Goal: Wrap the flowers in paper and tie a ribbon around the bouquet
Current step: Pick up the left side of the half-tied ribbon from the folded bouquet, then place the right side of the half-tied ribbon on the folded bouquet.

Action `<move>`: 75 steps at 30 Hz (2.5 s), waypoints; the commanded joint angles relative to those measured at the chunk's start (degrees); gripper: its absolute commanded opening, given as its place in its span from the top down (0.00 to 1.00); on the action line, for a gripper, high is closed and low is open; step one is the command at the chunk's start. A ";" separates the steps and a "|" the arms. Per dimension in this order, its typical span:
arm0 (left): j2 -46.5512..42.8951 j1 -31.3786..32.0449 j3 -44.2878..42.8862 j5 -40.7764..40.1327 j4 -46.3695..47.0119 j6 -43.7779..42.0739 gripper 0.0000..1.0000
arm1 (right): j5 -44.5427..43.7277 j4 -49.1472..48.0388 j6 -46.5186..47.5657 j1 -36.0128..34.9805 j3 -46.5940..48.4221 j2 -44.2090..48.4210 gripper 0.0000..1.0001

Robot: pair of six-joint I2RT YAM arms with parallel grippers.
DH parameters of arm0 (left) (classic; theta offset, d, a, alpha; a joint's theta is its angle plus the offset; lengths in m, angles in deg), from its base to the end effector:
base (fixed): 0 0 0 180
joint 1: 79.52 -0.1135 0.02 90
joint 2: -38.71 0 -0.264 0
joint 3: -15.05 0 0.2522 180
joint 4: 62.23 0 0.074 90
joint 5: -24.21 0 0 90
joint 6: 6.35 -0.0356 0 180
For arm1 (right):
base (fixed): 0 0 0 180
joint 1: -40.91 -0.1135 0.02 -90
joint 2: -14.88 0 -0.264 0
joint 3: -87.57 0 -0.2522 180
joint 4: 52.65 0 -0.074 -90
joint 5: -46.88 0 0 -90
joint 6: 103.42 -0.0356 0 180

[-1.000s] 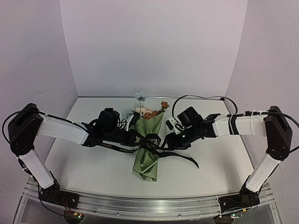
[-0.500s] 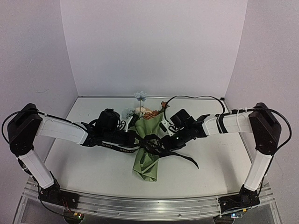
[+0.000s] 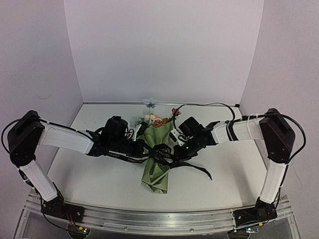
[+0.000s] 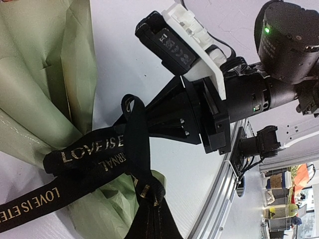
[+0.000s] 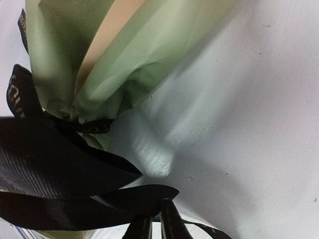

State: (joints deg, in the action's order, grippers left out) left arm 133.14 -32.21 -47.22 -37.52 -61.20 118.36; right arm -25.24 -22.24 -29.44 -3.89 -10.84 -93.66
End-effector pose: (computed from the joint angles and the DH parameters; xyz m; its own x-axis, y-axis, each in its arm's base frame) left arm 0.2209 -0.2643 0.1880 -0.8133 0.1420 -0.5642 0.5585 0.4623 -0.6887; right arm 0.2669 0.2804 0.1587 -0.7918 -0.4162 -0.4471 -0.5926 0.7007 0.3973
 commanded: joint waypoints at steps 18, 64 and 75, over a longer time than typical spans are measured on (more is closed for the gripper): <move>-4.71 -0.82 -0.88 -2.06 -4.27 6.65 1.00 | 0.36 27.30 1.21 -0.36 18.07 8.97 1.00; 3.42 3.14 -10.48 -5.17 -4.47 -3.59 0.46 | 1.74 36.06 -25.09 5.58 32.00 -0.47 1.00; 0.12 3.14 -10.62 -13.17 -12.26 -12.27 0.42 | 5.43 34.89 -26.76 5.77 33.10 -1.43 1.00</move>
State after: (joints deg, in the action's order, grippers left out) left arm 137.30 -29.30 -55.98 -47.57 -71.16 111.42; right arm -21.23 13.84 -55.27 1.77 21.30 -94.74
